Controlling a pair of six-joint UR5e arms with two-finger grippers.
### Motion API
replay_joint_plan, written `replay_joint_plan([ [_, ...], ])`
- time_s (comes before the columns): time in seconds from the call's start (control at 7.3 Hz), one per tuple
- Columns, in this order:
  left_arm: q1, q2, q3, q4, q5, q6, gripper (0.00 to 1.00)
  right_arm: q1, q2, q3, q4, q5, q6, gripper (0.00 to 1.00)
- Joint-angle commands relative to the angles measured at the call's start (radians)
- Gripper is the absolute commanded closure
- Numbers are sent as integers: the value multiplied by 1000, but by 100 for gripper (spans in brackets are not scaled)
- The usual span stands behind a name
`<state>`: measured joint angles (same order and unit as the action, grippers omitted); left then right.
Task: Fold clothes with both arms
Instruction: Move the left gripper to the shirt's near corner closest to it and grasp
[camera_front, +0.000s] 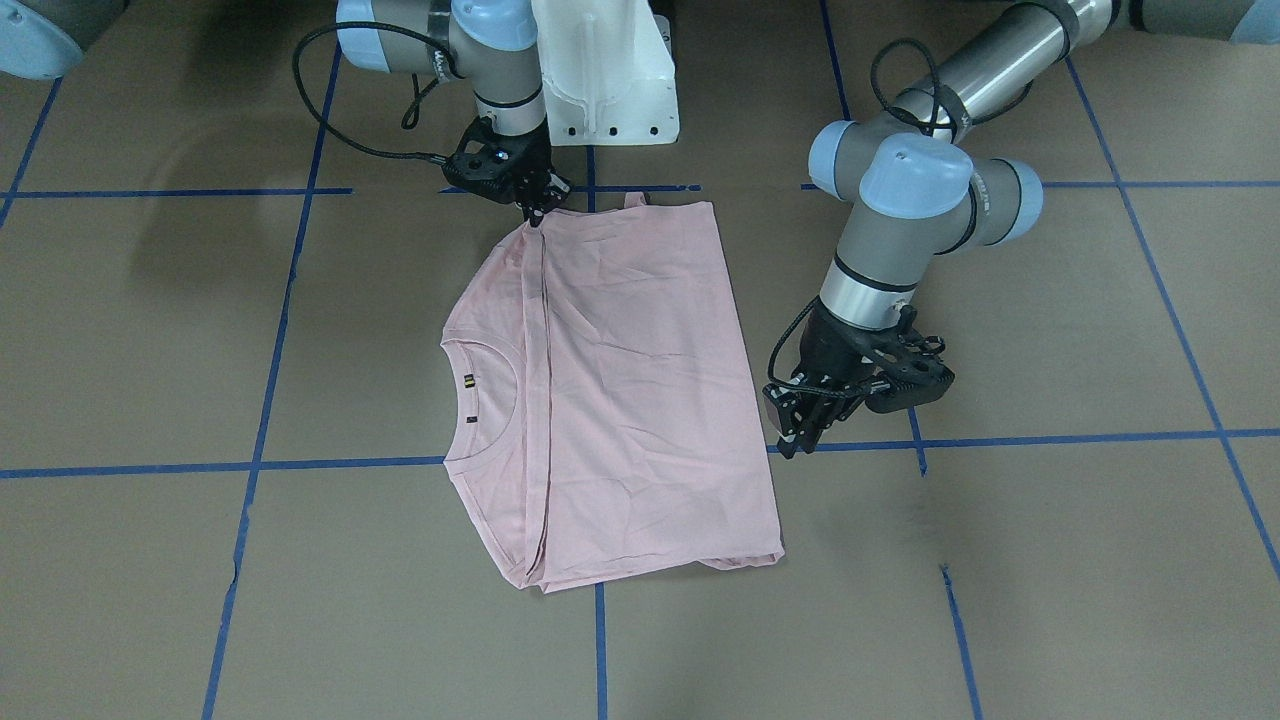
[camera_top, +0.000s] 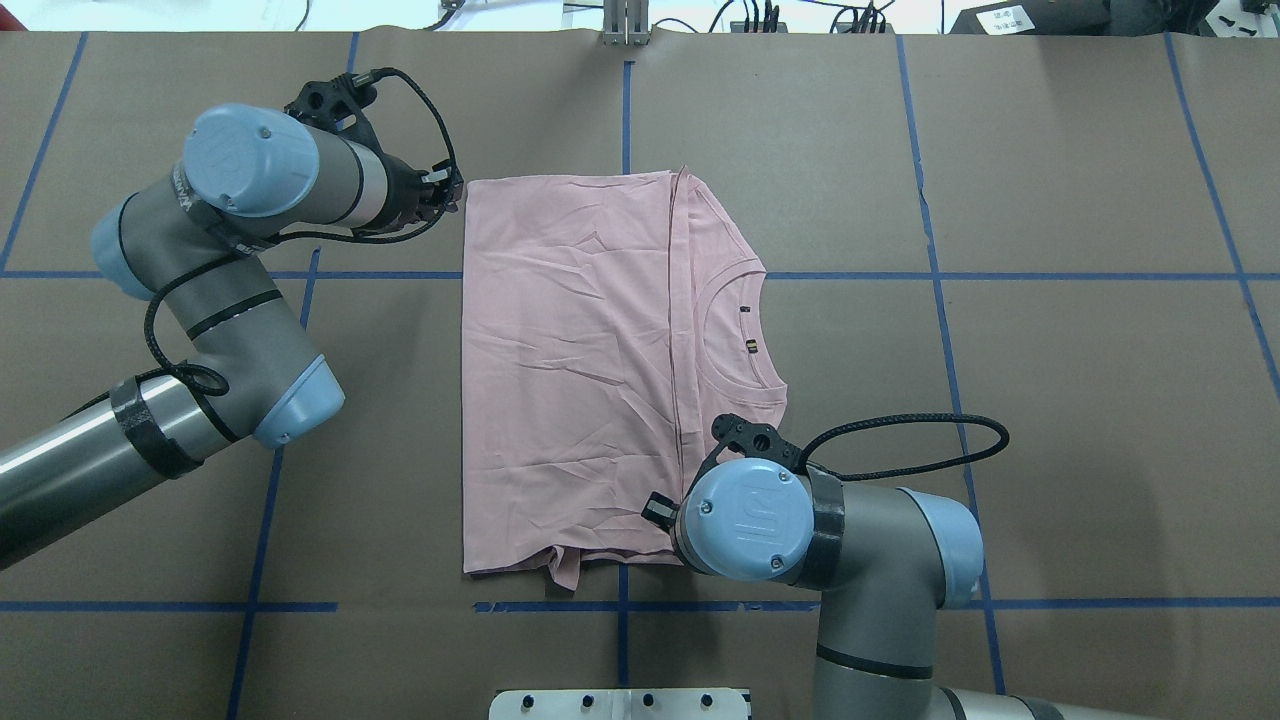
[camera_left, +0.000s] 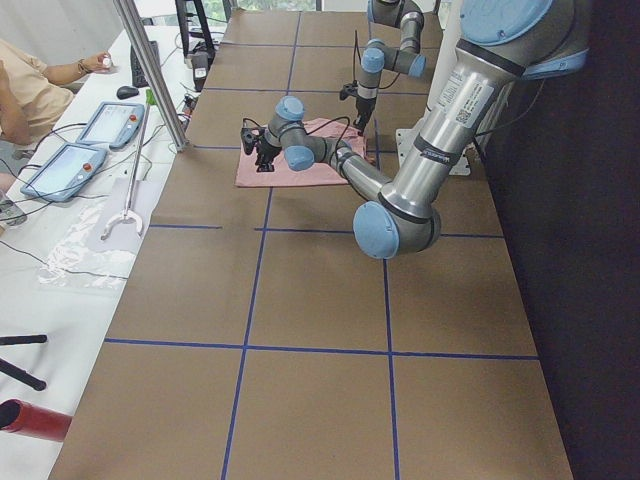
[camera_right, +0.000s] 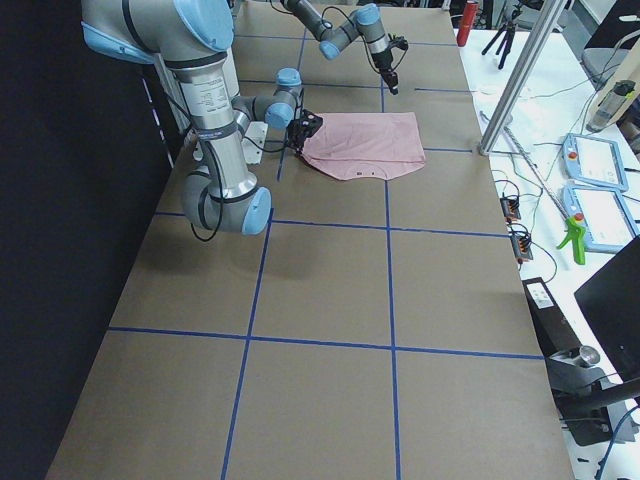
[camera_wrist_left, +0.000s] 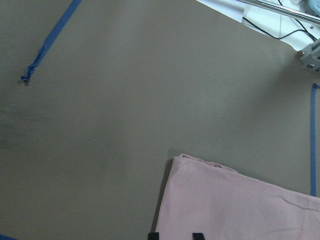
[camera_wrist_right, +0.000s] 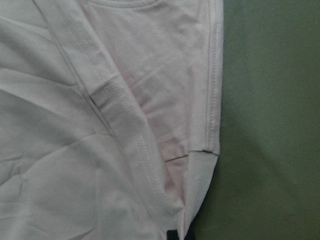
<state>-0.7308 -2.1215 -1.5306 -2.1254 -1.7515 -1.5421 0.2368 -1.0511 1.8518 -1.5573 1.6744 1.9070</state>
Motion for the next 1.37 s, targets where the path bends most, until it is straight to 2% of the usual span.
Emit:
replay_joint_plan([
  [0.0,139,107,-168,4,-22,-177,66,1,-9,30,0,5,7,100],
  [0.14,213,179,-271,22,-19,-267,64,1,-10,30,0,5,10,100],
  [0.27,264,208,-361,127,-17,-312,60,1,-12,30,0,5,10,100],
  [0.41,327,212,-396,230,6,-340,55,1,-12,30,2,5,10,100],
  [0.55,403,224,-388,258,48,-387,53,1,-10,30,3,5,10,100],
  [0.68,428,242,-388,259,53,-424,53,1,-10,35,3,5,10,100],
  [1.23,471,268,-382,265,47,-475,50,1,-12,50,-3,5,10,100],
])
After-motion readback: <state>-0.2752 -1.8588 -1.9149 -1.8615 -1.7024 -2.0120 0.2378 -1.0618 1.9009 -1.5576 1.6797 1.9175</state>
